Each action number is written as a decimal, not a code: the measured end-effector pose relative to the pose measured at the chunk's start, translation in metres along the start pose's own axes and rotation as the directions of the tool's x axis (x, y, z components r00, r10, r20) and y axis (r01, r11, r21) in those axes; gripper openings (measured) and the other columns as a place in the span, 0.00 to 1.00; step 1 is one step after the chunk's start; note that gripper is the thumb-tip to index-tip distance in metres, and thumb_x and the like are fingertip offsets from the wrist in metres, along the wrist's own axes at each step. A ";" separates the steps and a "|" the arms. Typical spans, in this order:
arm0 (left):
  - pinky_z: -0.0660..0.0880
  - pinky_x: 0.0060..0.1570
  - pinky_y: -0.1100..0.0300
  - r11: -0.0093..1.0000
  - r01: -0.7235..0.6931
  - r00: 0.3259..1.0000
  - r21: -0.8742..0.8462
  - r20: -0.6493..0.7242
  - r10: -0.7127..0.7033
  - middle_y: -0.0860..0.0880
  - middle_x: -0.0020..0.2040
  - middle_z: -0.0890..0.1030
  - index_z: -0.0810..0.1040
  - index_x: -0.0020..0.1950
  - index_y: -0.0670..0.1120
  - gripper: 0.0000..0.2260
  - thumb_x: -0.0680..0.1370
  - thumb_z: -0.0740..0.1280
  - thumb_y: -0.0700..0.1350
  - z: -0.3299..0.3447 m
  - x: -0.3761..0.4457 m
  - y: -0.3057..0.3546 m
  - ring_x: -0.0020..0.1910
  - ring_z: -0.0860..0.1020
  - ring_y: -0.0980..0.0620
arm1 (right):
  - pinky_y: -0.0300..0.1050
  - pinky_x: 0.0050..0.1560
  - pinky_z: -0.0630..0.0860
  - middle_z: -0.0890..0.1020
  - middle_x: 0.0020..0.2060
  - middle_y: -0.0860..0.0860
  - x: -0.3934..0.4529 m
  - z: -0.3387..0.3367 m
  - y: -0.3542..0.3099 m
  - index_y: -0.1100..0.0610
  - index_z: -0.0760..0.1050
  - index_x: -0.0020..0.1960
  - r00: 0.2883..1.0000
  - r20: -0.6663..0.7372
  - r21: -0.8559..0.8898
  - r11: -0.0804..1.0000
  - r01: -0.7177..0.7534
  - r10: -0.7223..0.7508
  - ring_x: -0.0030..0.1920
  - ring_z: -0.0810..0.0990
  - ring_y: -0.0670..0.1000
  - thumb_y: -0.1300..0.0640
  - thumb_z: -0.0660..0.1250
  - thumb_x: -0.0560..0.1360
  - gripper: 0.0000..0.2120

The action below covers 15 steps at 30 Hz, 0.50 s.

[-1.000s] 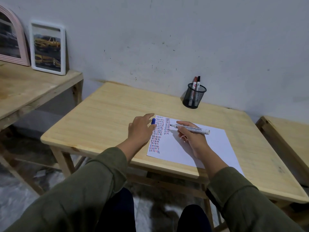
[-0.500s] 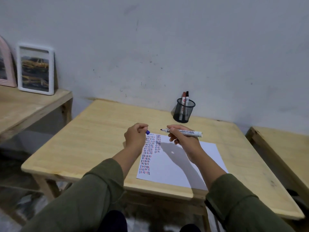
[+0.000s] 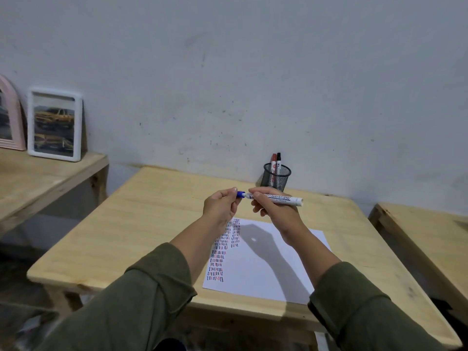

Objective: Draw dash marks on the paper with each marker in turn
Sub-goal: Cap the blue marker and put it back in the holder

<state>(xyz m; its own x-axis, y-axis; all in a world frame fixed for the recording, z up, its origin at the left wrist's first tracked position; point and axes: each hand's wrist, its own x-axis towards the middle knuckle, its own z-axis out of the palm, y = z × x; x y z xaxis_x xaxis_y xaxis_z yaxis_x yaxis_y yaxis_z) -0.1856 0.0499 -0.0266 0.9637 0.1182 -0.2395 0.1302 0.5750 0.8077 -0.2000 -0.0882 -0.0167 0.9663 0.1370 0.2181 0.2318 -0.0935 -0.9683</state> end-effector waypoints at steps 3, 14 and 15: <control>0.71 0.27 0.72 0.999 0.042 0.998 0.012 0.055 -0.043 0.44 0.38 0.78 0.75 0.42 0.42 0.05 0.78 0.64 0.40 0.007 -0.004 0.001 0.27 0.79 0.61 | 0.40 0.37 0.73 0.82 0.36 0.51 0.000 -0.003 -0.002 0.52 0.83 0.47 1.000 -0.010 -0.016 1.000 0.006 -0.006 0.36 0.79 0.47 0.58 0.67 0.75 0.06; 0.72 0.32 0.70 0.994 0.071 0.997 -0.077 0.012 -0.071 0.48 0.38 0.78 0.74 0.42 0.46 0.07 0.78 0.63 0.37 0.037 -0.014 0.003 0.35 0.76 0.57 | 0.39 0.39 0.75 0.79 0.35 0.55 0.001 -0.005 -0.008 0.60 0.81 0.47 0.988 -0.152 0.212 0.977 0.029 0.004 0.33 0.77 0.49 0.62 0.64 0.76 0.07; 0.72 0.33 0.70 0.996 0.061 0.998 -0.072 0.007 -0.061 0.48 0.37 0.78 0.74 0.42 0.46 0.06 0.78 0.64 0.37 0.036 -0.014 0.002 0.34 0.76 0.57 | 0.40 0.39 0.75 0.79 0.35 0.55 0.001 -0.004 -0.006 0.61 0.81 0.48 0.987 -0.159 0.245 0.969 0.021 0.019 0.32 0.77 0.49 0.62 0.65 0.76 0.07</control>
<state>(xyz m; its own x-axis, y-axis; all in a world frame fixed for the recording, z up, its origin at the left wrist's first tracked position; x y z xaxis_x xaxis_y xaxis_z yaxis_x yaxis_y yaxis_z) -0.1900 0.0201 -0.0018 0.9556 0.0773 -0.2845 0.1720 0.6377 0.7509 -0.2000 -0.0915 -0.0101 0.9761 -0.0237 0.2161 0.2171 0.1537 -0.9640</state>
